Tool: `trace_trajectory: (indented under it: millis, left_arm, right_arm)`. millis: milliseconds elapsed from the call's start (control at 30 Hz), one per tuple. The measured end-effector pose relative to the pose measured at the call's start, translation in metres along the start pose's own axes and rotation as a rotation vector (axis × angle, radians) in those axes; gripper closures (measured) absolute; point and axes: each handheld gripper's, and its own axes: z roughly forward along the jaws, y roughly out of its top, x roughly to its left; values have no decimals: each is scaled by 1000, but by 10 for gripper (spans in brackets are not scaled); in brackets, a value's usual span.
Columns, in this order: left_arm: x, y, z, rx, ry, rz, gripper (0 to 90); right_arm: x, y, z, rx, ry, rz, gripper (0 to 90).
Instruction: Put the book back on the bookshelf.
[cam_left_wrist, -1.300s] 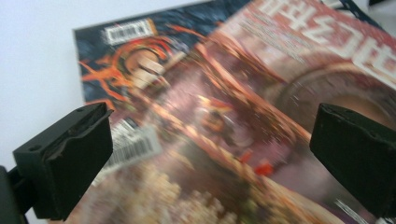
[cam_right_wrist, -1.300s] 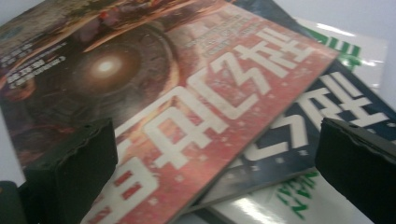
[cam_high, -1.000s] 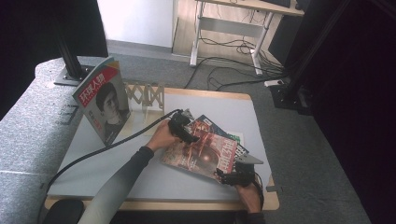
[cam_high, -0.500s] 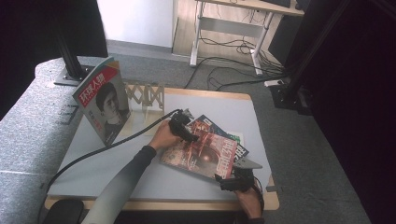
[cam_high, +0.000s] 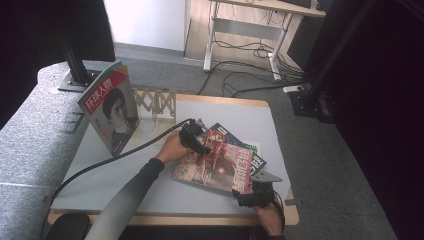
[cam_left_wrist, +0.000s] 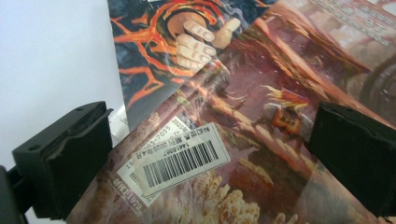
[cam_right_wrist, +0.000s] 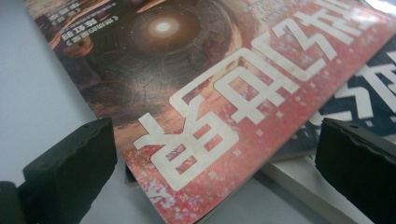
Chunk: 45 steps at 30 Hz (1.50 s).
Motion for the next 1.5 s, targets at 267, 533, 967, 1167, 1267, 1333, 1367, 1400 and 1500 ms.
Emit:
trace_trajectory:
  millis: [267, 533, 967, 1167, 1267, 1333, 1367, 1400, 1500]
  left_arm:
    - [-7, -9, -10, 36, -10, 12, 0]
    - [-13, -20, -19, 31, -18, 17, 0]
    - [-26, -34, -29, 45, -14, 31, 0]
    - [-33, -40, -34, 45, -9, 27, 0]
    - [-36, -46, -37, 41, -11, 32, 0]
    - [-38, -48, -38, 39, -8, 35, 0]
    - [-39, -50, -39, 36, -9, 39, 0]
    - [-41, -53, -41, 33, -7, 42, 0]
    - [-44, -58, -44, 30, -3, 56, 0]
  right_arm:
    - [-13, -3, -6, -7, -51, 17, 0]
    - [-25, -5, -9, -21, -111, 35, 0]
    - [-40, -7, -11, -35, -170, 102, 0]
    - [-47, -7, -9, -38, -177, 134, 0]
    - [-50, -6, -8, -40, -183, 145, 0]
    - [-52, -5, -7, -40, -183, 153, 0]
    - [-53, -5, -7, -40, -183, 150, 0]
    - [-54, -4, -6, -37, -187, 143, 0]
    - [-55, 0, -4, -35, -198, 118, 0]
